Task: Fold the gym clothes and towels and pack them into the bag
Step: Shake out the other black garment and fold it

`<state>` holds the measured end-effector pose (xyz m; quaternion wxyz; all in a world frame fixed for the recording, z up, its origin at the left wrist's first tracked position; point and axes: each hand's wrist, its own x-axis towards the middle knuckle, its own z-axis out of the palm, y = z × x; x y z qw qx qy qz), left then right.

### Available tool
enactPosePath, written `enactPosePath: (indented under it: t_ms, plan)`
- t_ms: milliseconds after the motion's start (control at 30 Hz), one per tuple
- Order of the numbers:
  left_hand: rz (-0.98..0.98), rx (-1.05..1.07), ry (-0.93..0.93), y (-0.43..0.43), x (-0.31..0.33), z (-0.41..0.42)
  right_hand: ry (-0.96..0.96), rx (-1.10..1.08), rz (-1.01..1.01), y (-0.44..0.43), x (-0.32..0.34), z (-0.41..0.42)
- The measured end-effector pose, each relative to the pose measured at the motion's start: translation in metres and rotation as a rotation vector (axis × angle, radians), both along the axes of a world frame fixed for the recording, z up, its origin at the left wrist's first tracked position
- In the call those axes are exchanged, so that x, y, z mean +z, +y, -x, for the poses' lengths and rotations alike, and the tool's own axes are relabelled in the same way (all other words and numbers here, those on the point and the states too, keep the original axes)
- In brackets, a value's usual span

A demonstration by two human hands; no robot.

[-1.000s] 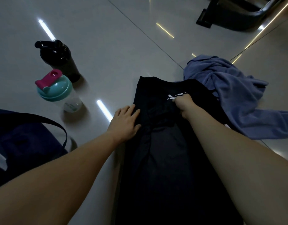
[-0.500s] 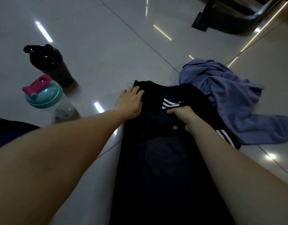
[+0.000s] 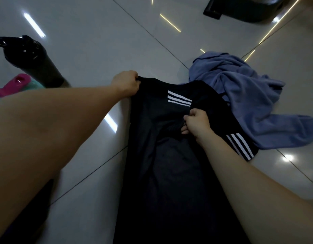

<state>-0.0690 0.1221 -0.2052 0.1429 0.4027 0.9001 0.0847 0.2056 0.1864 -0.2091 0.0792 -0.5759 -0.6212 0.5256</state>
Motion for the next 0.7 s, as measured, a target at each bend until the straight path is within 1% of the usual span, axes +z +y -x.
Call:
enactPosePath:
  t_ms: [67,167,233,333,367,400,467,500,633,700]
  plan:
    - [-0.049,0.027,0.007,-0.002,-0.002,-0.001,-0.062,-0.030,-0.135,0.001,-0.004,0.003]
    - [-0.077,0.027,0.042,-0.008,-0.003,-0.013,-0.174,-0.057,-0.179,0.001,-0.007,0.002]
    - [-0.119,-0.089,0.129,-0.018,-0.009,-0.031,-0.218,-0.080,-0.200,-0.001,-0.009,-0.001]
    - [-0.185,-0.359,0.182,-0.042,-0.021,-0.061,-0.247,-0.096,-0.189,-0.020,-0.005,-0.007]
    - [-0.165,-0.432,0.200,-0.050,-0.027,-0.067,-0.221,-0.072,-0.118,-0.034,0.000,-0.008]
    - [-0.126,-0.471,0.217,-0.059,-0.032,-0.072,-0.178,-0.032,-0.005,-0.051,0.003,-0.009]
    - [-0.036,-0.471,0.219,-0.076,-0.040,-0.073,-0.102,0.054,0.238,-0.082,0.009,-0.008]
    - [0.005,-0.455,0.209,-0.084,-0.043,-0.071,-0.086,0.091,0.304,-0.095,0.011,-0.007]
    - [0.103,-0.431,0.212,-0.101,-0.046,-0.063,0.002,0.054,0.418,-0.129,0.013,-0.002]
    - [0.119,-0.416,0.209,-0.100,-0.045,-0.065,-0.005,0.082,0.479,-0.140,0.013,0.001]
